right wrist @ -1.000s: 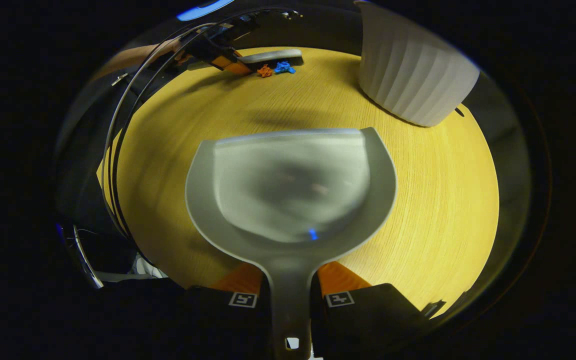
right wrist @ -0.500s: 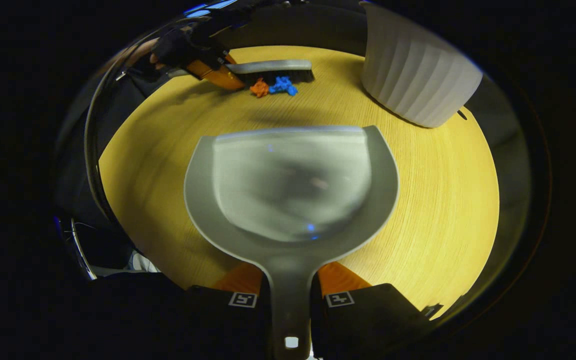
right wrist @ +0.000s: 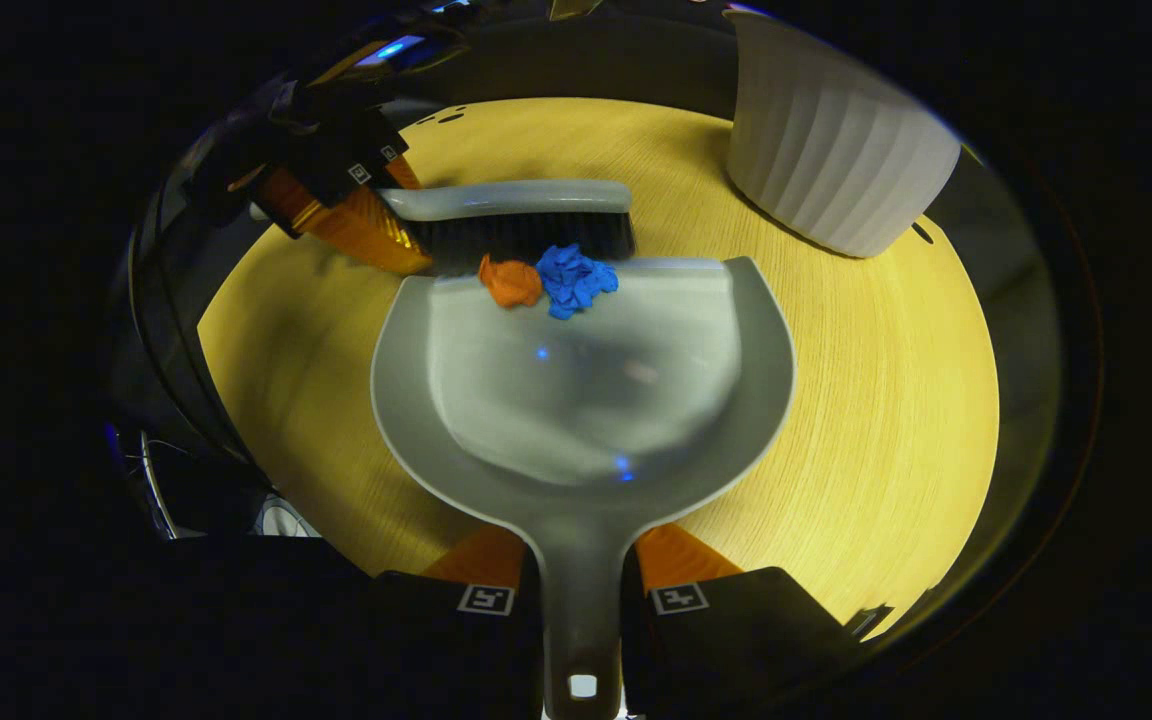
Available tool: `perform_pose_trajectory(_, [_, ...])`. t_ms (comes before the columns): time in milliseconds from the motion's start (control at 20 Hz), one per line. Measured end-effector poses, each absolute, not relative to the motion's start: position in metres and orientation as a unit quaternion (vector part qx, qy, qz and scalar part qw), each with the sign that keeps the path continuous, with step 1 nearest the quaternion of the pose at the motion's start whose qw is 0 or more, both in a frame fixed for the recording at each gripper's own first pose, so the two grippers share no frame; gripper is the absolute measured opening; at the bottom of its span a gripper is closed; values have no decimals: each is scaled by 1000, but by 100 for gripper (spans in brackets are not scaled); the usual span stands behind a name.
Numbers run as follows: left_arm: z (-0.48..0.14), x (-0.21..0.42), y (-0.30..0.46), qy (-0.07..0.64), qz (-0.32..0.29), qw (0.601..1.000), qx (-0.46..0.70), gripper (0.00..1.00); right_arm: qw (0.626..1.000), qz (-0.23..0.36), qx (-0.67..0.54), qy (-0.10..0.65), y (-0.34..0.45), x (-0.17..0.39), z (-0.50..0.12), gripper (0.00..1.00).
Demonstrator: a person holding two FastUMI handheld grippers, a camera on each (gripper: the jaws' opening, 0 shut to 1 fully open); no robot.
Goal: Pick up the small broom and dustpan from the desktop, sweep the trash into the dustpan with the broom, and then empty the trash into the garbage bin.
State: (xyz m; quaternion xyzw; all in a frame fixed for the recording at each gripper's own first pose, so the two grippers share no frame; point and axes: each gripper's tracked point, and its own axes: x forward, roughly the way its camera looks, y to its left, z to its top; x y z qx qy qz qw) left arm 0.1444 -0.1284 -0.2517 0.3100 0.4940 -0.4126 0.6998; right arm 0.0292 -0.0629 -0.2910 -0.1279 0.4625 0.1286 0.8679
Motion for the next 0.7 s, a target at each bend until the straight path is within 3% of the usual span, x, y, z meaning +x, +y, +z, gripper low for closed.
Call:
perform_pose_trajectory(150, [-245,131,-126,507,-405,706,284,27,869,129,-124,462,-63,30,-292,39])
perform_pose_trajectory(200, [-242,130,-125,502,-398,716,277,24,869,129,-123,462,-62,30,-291,35])
perform_pose_trajectory(550, [-189,112,-83,430,-321,817,211,27,880,112,-109,448,-63,35,-279,35])
perform_pose_trajectory(700, [-203,101,-51,415,-289,845,173,26,889,109,-116,428,-63,37,-267,35])
